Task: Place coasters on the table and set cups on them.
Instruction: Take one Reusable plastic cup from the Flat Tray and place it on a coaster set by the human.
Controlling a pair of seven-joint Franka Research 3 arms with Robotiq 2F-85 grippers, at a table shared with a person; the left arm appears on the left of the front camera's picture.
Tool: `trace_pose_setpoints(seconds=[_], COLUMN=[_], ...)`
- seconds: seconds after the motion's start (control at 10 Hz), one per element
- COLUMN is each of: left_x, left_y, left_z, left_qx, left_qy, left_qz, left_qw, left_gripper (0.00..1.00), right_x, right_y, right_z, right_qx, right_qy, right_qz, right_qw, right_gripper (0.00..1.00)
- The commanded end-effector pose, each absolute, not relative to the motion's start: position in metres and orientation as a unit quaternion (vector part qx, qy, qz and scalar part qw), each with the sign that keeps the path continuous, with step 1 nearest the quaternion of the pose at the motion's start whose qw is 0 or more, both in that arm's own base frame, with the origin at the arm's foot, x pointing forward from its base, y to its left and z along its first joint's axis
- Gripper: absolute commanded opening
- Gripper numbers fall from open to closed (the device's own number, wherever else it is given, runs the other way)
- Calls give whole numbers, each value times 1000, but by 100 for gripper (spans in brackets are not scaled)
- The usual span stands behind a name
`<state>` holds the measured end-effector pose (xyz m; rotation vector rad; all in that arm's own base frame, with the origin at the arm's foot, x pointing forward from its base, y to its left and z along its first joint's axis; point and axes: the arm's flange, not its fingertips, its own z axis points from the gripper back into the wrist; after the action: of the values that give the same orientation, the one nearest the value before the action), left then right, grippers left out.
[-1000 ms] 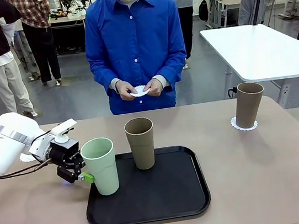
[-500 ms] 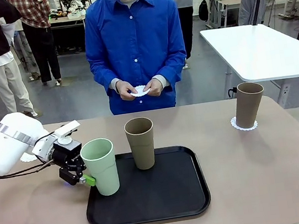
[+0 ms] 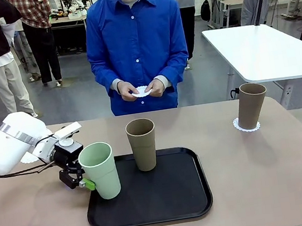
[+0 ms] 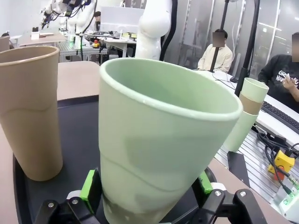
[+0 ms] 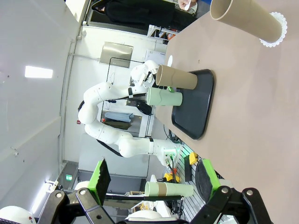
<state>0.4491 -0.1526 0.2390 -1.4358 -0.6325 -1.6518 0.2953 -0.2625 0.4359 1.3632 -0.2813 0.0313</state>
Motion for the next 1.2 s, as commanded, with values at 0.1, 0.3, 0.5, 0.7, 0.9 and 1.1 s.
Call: trace_pose_setpoints(seconds=[0.1, 0.3, 0.5, 0.7, 0.9, 1.1], left_x=[454, 456, 455, 446, 431, 420], left_y=[-151, -150, -149, -140, -122, -112], left_z=[236, 237, 241, 266, 314, 364], left_qx=[-579, -582, -582, -576, -547, -516], left_qy=[-257, -266, -274, -304, -364, -391], left_qz=[-667, -653, -643, -619, -595, -554], left_qw=[393, 405, 416, 439, 462, 524], left_gripper=[41, 0, 0, 0, 0, 0], right_x=[293, 293, 293, 293, 293, 293], right_y=[-262, -262, -262, -262, -262, -262], right_z=[436, 436, 436, 436, 436, 436], right_qx=[630, 630, 630, 630, 630, 630], right_qy=[-125, -125, -125, -125, -125, -125], right_qz=[12, 12, 12, 12, 12, 12], right_qw=[766, 766, 766, 766, 766, 766], right_gripper=[100, 100, 100, 100, 100, 100])
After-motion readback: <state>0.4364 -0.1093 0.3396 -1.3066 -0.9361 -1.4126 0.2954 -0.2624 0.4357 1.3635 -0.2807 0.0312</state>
